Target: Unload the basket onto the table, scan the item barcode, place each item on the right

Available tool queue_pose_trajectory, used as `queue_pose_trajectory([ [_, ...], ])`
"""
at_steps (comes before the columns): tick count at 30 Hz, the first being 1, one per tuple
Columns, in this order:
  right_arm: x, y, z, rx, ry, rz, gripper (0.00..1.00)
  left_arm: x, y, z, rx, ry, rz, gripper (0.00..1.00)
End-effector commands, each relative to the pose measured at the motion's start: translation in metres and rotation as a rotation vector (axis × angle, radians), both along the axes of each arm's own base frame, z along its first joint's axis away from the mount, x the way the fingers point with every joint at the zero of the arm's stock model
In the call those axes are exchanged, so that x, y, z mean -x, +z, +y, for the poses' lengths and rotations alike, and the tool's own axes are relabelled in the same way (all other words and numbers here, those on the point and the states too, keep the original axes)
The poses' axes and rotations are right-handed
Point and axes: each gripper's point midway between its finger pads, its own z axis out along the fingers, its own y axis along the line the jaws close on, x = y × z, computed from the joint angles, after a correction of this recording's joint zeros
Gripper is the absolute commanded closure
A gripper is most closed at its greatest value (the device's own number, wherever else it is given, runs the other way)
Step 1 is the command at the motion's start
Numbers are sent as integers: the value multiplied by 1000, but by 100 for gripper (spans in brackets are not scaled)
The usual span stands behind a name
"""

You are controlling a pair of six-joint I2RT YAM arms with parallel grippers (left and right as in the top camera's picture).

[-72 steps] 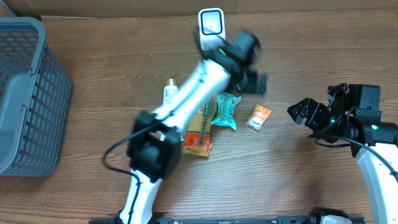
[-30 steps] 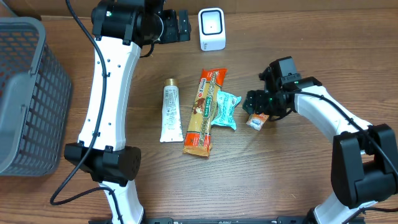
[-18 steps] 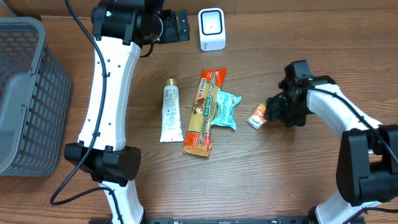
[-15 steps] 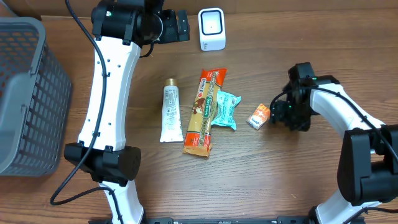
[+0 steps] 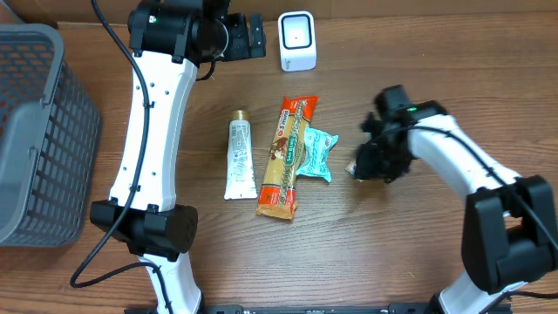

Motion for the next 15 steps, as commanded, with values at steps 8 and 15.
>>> queue_pose_trajectory([
  [8,-6,8,49,-58,318,-155,47,-3,-4,4,-22,-5,2,0],
  [15,-8,-16,38,18,327,-123,50,-3,-4,4,-22,-5,3,0],
])
